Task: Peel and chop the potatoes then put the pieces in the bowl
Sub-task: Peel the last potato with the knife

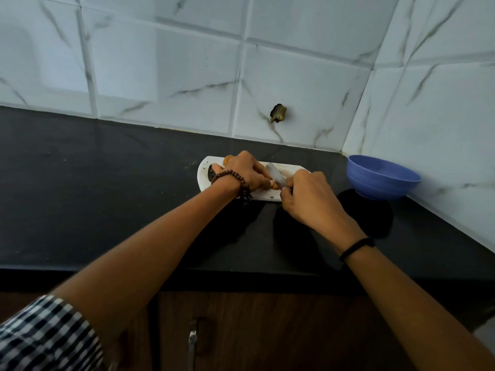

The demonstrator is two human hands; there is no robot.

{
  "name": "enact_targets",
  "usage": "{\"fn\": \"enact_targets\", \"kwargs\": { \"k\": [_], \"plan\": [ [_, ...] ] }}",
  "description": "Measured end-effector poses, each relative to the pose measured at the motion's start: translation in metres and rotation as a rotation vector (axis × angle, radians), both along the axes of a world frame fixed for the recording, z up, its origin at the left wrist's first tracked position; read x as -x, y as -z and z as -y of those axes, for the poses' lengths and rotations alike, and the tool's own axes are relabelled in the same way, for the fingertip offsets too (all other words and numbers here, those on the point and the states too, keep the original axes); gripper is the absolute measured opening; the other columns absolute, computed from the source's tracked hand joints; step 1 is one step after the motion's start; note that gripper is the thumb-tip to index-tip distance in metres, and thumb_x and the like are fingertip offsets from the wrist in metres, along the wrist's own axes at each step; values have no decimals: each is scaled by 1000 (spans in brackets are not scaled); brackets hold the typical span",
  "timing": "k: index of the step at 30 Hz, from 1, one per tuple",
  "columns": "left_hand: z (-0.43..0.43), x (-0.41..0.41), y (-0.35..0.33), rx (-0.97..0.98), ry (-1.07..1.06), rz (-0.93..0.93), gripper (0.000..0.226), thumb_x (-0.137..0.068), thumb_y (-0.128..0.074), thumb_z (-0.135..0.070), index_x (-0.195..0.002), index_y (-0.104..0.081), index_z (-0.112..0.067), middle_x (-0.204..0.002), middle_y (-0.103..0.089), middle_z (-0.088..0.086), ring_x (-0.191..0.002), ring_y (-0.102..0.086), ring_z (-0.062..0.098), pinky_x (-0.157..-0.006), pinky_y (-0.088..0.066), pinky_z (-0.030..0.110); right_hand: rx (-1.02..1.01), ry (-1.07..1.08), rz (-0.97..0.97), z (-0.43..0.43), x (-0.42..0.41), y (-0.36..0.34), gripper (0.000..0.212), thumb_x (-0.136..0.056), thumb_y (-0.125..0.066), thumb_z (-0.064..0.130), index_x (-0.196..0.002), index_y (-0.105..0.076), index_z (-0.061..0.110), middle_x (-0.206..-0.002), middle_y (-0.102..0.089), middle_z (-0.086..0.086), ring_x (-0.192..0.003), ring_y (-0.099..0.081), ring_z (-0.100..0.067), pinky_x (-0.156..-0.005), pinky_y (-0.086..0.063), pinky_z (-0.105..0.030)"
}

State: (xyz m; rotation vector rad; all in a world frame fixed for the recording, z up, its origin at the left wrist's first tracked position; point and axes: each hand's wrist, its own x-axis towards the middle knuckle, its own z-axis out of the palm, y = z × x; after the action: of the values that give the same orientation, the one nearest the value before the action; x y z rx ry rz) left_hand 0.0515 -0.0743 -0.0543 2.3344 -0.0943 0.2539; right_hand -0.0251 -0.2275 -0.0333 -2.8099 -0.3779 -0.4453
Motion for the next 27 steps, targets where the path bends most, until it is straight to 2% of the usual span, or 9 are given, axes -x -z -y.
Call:
{"fn": "enact_targets", "kwargs": {
  "k": [5, 10, 13, 15, 17, 19, 22, 25, 27],
  "plan": [
    [-1, 2, 1, -12, -9, 24, 12, -43, -71, -58, -53, -67, -54, -83, -72, -12, -105, -59, 21, -99, -43, 49, 27, 9, -15, -7, 3, -7, 23, -99, -54, 21, -114, -61, 5, -109, -55, -16, -91, -61, -30, -73, -51, -37],
    [-1, 7, 1, -80, -75, 68, 22, -64, -79, -49, -47, -66, -44, -88, -72, -12, -108, -53, 18, -104, -27, 49, 119, 5, 14, -5, 14, -5, 19, -98, -54, 18, -109, -61, 4, -97, -53, -13, -82, -50, -25, -66, -37, -30],
    [-1, 8, 1, -79, -70, 70, 24, -68, -79, -45, -48, -66, -43, -89, -72, -11, -108, -53, 19, -100, -29, 40, 119, 3, -17, -2, 22, -6, 11, -98, -55, 17, -101, -59, 8, -95, -51, -9, -77, -48, -20, -63, -38, -30],
    [-1, 10, 2, -83, -57, 72, 23, -65, -78, -47, -47, -64, -45, -86, -71, -10, -106, -55, 21, -100, -33, 45, 116, -5, -30, 2, 28, -7, 8, -99, -55, 18, -98, -55, 10, -99, -50, -7, -77, -49, -19, -60, -38, -28],
    [0, 11, 2, -91, -33, 83, 16, -58, -74, -54, -48, -62, -54, -83, -70, -11, -103, -57, 22, -98, -40, 49, 131, 3, -53, 5, 34, -9, 9, -100, -55, 20, -100, -52, 11, -101, -49, -7, -77, -50, -18, -59, -37, -26],
    [-1, 10, 2, -103, -8, 86, 12, -55, -70, -57, -50, -60, -61, -80, -69, -13, -101, -58, 22, -96, -43, 49, 138, 33, -108, 12, 40, -12, 16, -100, -56, 25, -105, -57, 10, -103, -54, -8, -81, -57, -19, -65, -45, -29],
    [-1, 9, 2, -109, -15, 89, 8, -48, -64, -63, -51, -62, -57, -77, -68, -16, -101, -58, 21, -97, -41, 48, 105, 29, -144, 27, 50, -20, 24, -98, -56, 30, -110, -65, 12, -99, -61, -8, -81, -65, -20, -71, -56, -33],
    [-2, 11, 1, -152, -29, 106, 15, -62, -72, -58, -56, -64, -46, -81, -67, -16, -106, -54, 19, -99, -33, 46, 39, 1, -154, 41, 56, -33, 28, -97, -58, 32, -122, -68, 23, -80, -63, -1, -65, -63, -13, -56, -51, -25],
    [-2, 13, 0, -188, -44, 114, 16, -72, -71, -54, -64, -64, -42, -88, -66, -15, -109, -51, 20, -95, -28, 44, -25, 30, -150, 45, 53, -35, 35, -97, -61, 36, -128, -64, 21, -79, -62, 0, -62, -60, -11, -52, -44, -22]
  ]
}}
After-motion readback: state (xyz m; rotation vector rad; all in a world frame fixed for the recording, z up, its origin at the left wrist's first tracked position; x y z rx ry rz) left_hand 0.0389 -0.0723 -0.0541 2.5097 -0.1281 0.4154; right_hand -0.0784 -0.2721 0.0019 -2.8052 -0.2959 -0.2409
